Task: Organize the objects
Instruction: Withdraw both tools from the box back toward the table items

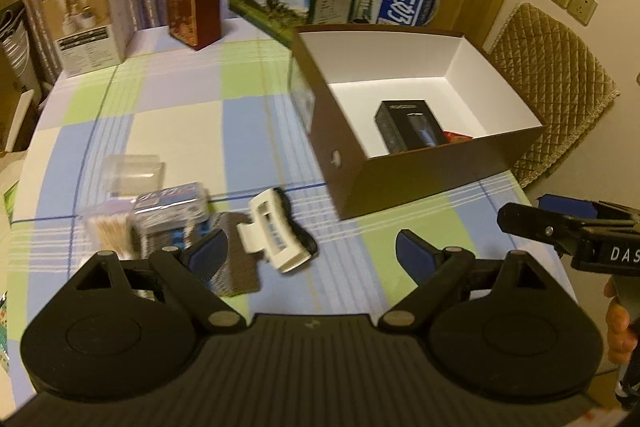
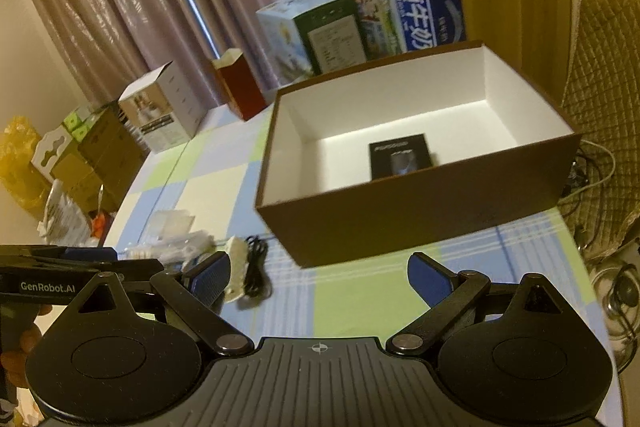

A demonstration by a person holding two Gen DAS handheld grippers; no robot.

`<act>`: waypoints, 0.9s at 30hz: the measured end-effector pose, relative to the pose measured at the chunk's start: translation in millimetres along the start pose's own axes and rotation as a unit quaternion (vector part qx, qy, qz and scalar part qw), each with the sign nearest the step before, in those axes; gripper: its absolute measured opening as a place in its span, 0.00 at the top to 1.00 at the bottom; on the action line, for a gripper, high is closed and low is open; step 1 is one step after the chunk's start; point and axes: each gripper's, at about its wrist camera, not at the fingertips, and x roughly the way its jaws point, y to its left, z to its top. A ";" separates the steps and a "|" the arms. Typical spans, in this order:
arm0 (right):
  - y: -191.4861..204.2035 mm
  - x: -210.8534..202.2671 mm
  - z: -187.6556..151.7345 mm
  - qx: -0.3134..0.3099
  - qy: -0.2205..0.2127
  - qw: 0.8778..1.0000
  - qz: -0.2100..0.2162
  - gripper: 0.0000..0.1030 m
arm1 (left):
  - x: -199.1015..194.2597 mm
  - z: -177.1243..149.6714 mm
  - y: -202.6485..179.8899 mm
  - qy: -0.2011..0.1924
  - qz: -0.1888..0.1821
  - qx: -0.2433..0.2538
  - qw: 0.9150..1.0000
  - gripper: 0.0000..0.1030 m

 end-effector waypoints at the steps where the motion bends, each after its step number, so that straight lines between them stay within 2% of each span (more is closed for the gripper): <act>1: 3.6 0.8 -2.5 -0.001 0.002 1.000 0.001 0.10 | -1.7 -2.1 3.3 0.000 0.001 -0.002 1.000 0.14; 10: 36.5 11.8 -18.5 -0.021 0.018 1.000 0.011 0.10 | -16.0 -25.7 33.9 0.003 0.019 -0.016 1.000 0.14; 27: 83.4 47.9 -44.0 -0.063 0.054 0.996 0.038 0.10 | -35.6 -69.0 105.4 0.007 0.083 -0.073 0.994 0.14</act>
